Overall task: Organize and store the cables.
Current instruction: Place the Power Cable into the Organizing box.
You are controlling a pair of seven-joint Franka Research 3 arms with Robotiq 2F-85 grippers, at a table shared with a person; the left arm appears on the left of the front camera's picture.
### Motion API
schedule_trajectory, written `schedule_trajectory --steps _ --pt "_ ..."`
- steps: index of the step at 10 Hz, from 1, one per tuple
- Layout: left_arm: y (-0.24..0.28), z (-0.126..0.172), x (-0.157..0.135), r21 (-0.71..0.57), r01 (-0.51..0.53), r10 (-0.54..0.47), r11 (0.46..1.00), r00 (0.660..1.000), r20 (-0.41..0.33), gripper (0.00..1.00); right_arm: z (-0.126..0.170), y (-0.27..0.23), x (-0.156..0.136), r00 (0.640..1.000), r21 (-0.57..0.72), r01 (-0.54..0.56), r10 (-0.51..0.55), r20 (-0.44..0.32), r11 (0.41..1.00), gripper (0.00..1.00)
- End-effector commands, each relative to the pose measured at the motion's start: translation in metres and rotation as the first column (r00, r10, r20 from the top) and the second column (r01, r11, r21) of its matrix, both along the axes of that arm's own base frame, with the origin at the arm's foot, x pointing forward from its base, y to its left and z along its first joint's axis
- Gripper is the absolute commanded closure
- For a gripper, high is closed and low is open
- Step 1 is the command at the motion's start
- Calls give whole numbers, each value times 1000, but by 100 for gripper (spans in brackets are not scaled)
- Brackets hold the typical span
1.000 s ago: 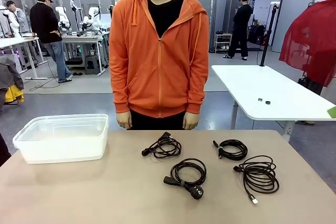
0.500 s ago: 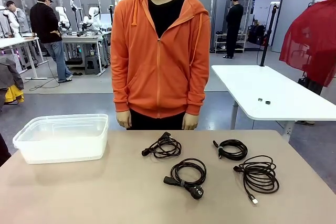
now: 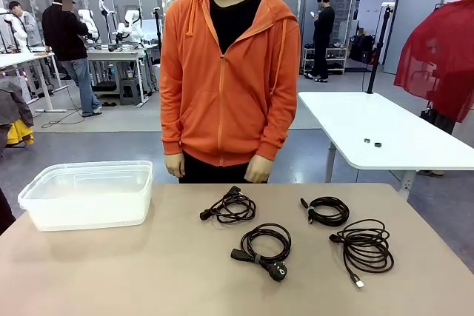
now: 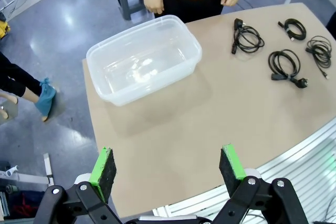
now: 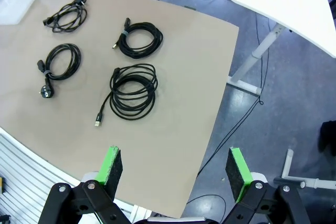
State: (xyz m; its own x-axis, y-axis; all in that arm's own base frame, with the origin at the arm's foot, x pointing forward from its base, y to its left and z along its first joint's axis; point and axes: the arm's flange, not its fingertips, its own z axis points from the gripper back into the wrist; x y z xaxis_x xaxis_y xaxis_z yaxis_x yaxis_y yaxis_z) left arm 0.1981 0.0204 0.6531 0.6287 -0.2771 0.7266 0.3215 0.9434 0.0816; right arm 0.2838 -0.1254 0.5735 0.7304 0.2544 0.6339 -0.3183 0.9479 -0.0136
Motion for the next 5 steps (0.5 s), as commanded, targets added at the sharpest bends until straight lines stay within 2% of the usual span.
schedule_trajectory --steps 1,5 --pt "1 -3 -1 5 5 -5 1000 1000 -1 0 1 0 -1 1000 -1 0 0 3 1000 0" --pt "1 -3 -1 5 5 -5 1000 1000 -1 0 1 0 -1 1000 -1 0 0 3 1000 0"
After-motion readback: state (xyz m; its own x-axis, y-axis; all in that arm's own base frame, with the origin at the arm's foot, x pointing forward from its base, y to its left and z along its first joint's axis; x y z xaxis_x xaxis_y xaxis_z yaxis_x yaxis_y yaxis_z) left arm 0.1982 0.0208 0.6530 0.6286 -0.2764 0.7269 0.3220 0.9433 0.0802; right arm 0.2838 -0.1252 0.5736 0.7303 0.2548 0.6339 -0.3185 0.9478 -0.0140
